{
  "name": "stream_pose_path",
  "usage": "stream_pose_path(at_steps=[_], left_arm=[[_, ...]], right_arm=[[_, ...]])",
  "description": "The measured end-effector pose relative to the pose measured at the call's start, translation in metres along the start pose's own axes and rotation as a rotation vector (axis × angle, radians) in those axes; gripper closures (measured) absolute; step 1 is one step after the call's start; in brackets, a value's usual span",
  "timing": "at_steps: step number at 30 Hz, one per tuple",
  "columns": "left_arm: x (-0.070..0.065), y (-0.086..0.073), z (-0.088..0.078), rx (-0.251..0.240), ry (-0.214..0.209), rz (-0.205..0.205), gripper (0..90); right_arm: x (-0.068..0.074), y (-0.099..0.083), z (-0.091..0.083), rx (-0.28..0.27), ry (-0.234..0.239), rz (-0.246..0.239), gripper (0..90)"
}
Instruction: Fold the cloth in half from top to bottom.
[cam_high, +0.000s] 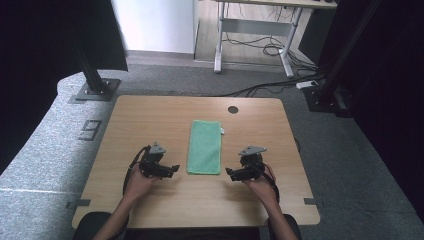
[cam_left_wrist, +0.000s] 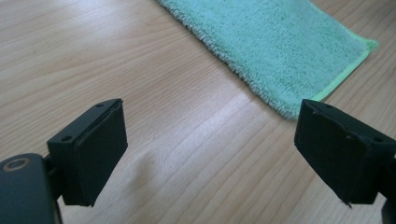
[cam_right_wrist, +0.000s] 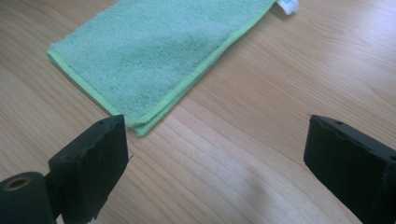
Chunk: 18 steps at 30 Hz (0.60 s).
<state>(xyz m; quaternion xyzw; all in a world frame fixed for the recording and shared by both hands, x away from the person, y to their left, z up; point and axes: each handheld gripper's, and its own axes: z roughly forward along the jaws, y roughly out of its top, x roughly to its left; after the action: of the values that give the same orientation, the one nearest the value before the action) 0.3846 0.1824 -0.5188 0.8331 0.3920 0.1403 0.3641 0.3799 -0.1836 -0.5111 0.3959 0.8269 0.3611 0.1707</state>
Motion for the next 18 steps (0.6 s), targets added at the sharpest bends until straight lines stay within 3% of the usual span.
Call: stream_pose_path(at_steps=[6, 18], left_arm=[[0.001, -0.012, -0.012, 0.016, 0.030, 0.020, 6.1], [0.008, -0.038, -0.027, 0.039, 0.054, 0.003, 3.0]], right_arm=[[-0.007, -0.009, -0.012, -0.007, -0.017, 0.011, 4.4], [-0.020, -0.031, -0.029, -0.015, -0.048, 0.058, 1.8]])
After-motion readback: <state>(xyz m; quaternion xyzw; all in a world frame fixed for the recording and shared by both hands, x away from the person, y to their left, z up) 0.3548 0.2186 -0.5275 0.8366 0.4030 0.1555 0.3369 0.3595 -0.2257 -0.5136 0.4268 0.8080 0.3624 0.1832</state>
